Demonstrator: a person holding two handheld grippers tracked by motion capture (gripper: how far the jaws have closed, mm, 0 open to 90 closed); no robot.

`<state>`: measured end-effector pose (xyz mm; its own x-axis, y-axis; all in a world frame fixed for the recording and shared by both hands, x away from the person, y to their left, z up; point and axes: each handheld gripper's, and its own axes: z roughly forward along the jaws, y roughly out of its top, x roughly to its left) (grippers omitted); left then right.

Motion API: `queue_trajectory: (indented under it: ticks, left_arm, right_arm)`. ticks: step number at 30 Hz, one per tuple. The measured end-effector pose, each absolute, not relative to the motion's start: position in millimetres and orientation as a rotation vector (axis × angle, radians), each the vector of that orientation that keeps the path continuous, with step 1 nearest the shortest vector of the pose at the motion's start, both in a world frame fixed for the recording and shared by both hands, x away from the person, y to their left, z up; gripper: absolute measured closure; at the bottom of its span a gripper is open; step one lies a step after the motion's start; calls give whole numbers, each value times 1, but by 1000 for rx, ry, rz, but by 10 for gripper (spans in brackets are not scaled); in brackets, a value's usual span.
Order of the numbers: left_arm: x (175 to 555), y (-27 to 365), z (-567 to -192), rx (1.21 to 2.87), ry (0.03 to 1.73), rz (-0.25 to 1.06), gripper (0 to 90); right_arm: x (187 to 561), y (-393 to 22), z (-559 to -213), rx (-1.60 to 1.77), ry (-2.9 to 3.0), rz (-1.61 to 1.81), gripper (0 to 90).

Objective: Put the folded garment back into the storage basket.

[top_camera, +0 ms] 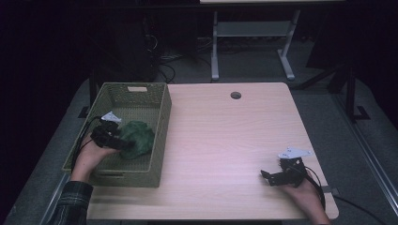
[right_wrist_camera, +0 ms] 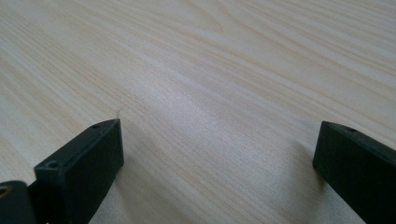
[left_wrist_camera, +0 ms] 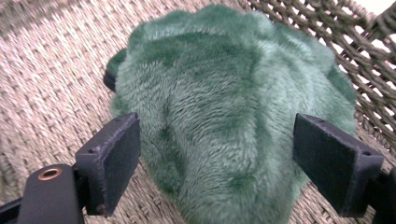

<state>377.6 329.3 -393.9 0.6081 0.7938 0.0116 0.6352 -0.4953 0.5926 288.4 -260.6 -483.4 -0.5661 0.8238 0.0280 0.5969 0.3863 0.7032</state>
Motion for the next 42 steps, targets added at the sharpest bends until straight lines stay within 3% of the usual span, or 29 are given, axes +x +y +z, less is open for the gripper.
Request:
queue_trajectory:
  ticks: [15,42]
  left_arm:
    - [372,302,-364,2183,1038,415,151]
    - [349,199,-328,2145,832,371,152]
  right_arm:
    - [288,-261,-483,1240,2324,976,15]
    - [288,-261,-483,1241,2324,977,16]
